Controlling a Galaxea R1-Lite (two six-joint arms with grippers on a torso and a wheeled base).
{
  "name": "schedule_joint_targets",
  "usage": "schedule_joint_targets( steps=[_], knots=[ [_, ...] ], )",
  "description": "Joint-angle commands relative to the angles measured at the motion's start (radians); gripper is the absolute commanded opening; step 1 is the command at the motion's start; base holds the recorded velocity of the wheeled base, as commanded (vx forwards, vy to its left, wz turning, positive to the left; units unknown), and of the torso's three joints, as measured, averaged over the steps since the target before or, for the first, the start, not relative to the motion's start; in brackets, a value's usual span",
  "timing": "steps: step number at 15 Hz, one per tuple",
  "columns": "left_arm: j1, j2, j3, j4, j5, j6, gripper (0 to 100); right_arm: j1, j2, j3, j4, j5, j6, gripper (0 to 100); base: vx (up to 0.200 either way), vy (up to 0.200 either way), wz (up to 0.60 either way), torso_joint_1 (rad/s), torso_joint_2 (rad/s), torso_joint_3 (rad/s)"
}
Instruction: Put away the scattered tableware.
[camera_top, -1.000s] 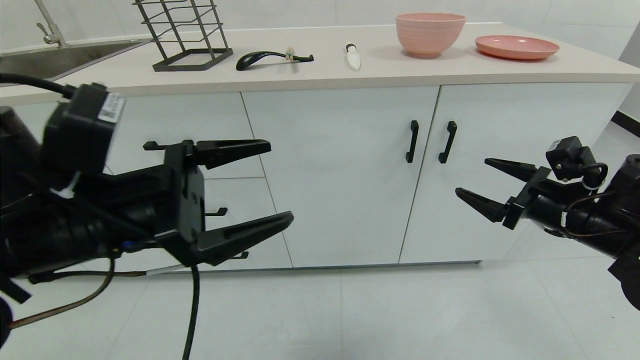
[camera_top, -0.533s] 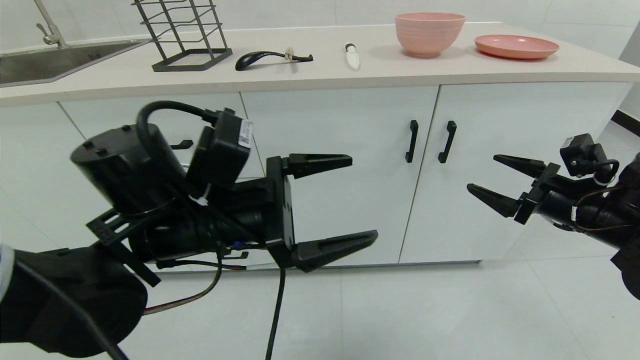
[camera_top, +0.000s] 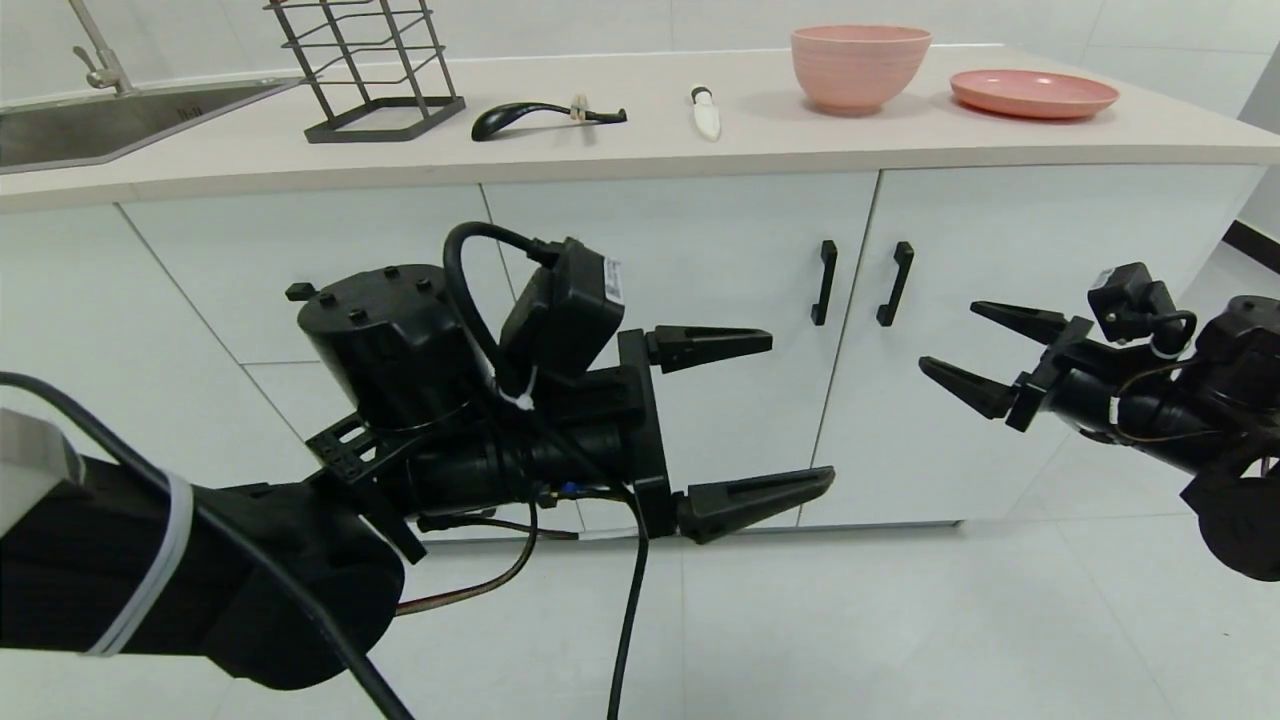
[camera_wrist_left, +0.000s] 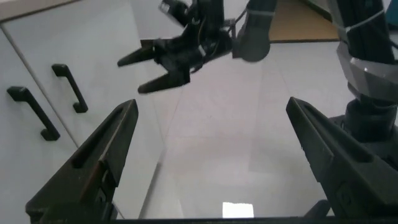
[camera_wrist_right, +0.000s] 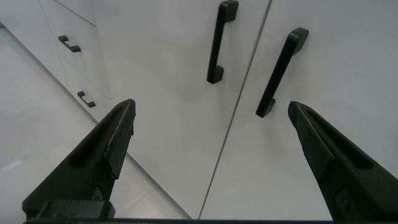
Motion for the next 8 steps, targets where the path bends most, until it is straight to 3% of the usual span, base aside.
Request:
schedule_joint_targets(
  steps=[1,5,8],
  knots=[
    [-0.013,0.037,-0.072,-0.003,0.002,-0.010,100,0.003,0.086,-0.060,0.000,0.000,-0.001,100,0.000,0.000,0.00,0.000,0.00,0.000],
    [-0.020,0.048,-0.090,-0.003,-0.001,-0.012,100,0.007,0.169,-0.172,-0.005,0.003,0.004,100,0.000,0.000,0.00,0.000,0.00,0.000],
    [-0.023,0.109,-0.217,-0.008,-0.039,-0.013,100,0.007,0.238,-0.293,-0.020,0.053,0.027,100,0.000,0.000,0.00,0.000,0.00,0.000]
  ],
)
